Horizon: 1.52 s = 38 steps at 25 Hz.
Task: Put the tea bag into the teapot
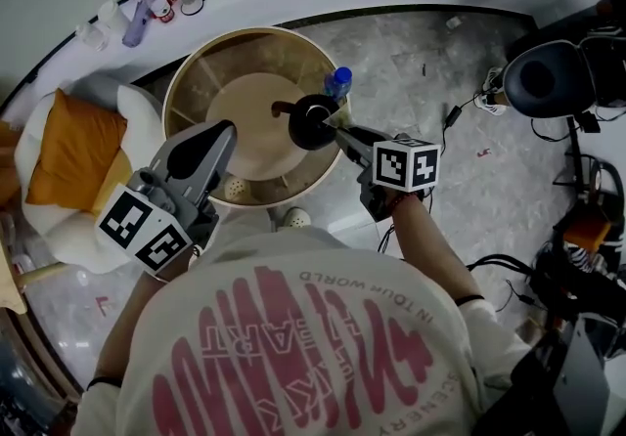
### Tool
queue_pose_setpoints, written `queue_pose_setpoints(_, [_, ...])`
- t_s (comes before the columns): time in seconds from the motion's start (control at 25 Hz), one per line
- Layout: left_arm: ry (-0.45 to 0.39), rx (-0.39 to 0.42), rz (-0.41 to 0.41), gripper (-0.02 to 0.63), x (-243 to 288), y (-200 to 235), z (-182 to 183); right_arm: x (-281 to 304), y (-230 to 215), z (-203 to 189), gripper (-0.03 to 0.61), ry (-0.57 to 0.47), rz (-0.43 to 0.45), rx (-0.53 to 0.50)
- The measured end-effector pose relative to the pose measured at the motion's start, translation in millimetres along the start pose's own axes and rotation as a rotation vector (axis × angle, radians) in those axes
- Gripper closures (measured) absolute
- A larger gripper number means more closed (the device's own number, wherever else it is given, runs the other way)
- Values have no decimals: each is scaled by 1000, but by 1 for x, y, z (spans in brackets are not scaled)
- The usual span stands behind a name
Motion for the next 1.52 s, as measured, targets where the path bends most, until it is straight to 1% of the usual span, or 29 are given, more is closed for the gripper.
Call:
queue_pose_setpoints(0.2, [16,-21,19,601,-6,22,-1,24,-14,0,492,85,-89,4])
queue_pose_setpoints(0.28, [20,-31,26,601,-10,28,-2,31,-17,-1,492,122,-136,-21])
queue_pose_setpoints(0.36, [23,-42,31,601,-14,35,-2,36,-18,0,492,153,-182,-68])
queue_pose_setpoints(0.44, [26,-52,36,601,-15,43,-3,44,-17,5,492,185,-220,-147])
queue_pose_setpoints(0.56, [31,-69,43,601,-15,56,-6,61,-18,8,492,272,-283,-333])
queue_pose_setpoints(0.64, [33,-81,46,601,-17,63,-9,69,-17,6,492,337,-320,-435])
queue_pose_setpoints(0.88, [30,-119,67,601,-23,80,-17,84,-13,3,492,526,-406,-647])
queue_pose_setpoints(1.0, [26,-134,75,601,-28,87,-21,92,-15,5,492,599,-440,-732])
queue_pose_setpoints(1.2, [19,-156,96,601,-36,103,-23,107,-15,9,492,689,-474,-846])
queue_pose_setpoints(1.36, [11,-182,124,601,-44,115,-26,118,-17,5,492,799,-479,-942])
queue_pose_setpoints(1.52, [6,-187,140,601,-49,124,-27,128,-17,1,492,878,-482,-1037])
Point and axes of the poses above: the fingertips, and each gripper's own axes: x forward along the fingers, y to its left, z out of its top, the point moved 7 cm from there along -x, backward along the fingers, and after that the axes turned 7 degrees about x, right-handed, at the moved point
